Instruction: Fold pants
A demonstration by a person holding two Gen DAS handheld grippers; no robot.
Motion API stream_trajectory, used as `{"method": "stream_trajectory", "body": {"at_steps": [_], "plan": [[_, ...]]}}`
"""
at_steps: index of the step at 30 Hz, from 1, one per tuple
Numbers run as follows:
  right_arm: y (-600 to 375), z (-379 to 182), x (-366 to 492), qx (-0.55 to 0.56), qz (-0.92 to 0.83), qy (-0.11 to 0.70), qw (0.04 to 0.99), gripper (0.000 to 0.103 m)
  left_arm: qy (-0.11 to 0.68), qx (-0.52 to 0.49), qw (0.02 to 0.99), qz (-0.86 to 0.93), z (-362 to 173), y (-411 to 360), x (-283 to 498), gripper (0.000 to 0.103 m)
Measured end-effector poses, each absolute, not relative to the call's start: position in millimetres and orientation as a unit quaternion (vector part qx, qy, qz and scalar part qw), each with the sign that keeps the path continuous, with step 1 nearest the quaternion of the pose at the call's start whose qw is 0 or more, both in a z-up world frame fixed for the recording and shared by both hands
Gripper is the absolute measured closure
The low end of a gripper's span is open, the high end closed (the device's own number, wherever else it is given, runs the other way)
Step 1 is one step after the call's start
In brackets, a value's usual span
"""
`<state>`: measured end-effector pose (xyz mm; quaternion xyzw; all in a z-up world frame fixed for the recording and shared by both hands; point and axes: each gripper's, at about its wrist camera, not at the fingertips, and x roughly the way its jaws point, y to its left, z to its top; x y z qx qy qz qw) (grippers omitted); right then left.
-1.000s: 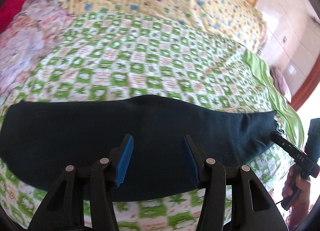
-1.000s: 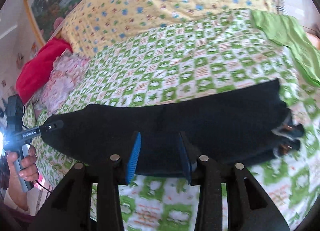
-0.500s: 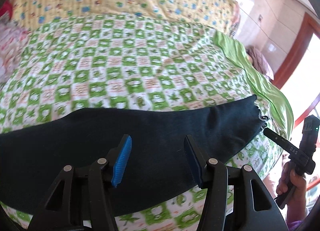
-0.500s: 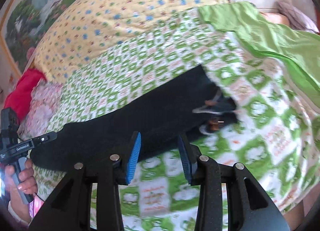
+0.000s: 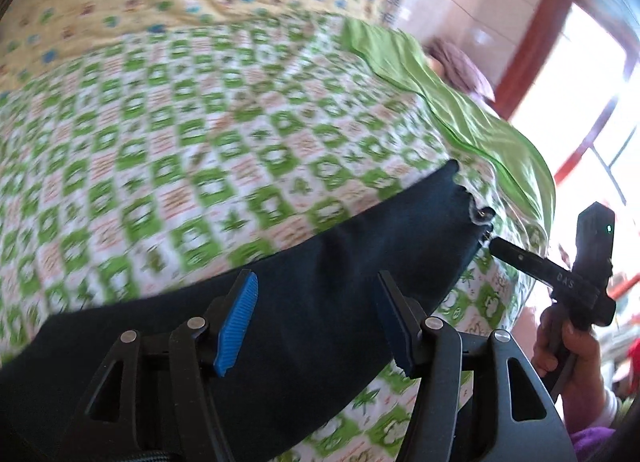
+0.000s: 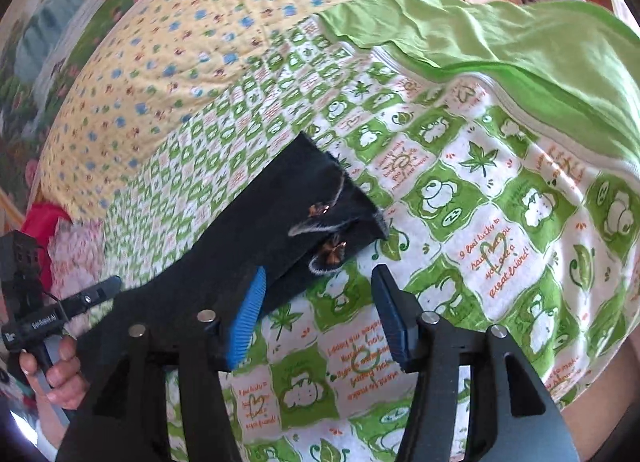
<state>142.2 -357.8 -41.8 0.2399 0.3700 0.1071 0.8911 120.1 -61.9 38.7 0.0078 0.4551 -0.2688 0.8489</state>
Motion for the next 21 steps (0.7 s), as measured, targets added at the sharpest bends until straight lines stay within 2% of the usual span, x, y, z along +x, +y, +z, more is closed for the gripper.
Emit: {"method": "stream_trajectory", "body": {"at_steps": [8,9,10,11,12,13,21], "plan": [[-366,-49,167,0.317,0.092,0.370,0.868,0.047,0.476,0.065,0.819,-0.315,33,-124,154,0.042],[-367,-50,169,0.325,0.089,0.366,0.867,0.051,0.478,0.070,0.815,-0.320,32,-130,158,0.041],[-368,-50,171,0.330,0.089,0.363,0.867,0.063,0.483,0.078,0.808,-0.327,29,-140,163,0.041],[-369,-52,173,0.334,0.088,0.364,0.865,0.070,0.486,0.083,0.804,-0.331,28,-146,167,0.041],[-370,-54,175,0.337,0.092,0.366,0.863,0.081,0.489,0.088,0.800,-0.336,27,-153,169,0.041],[-372,-57,176,0.339,0.096,0.368,0.860,0.085,0.491,0.095,0.795,-0.343,26,-160,172,0.041],[-388,-69,164,0.337,0.142,0.358,0.859,0.089,0.501,0.140,0.745,-0.417,15,-221,192,0.041]]}}
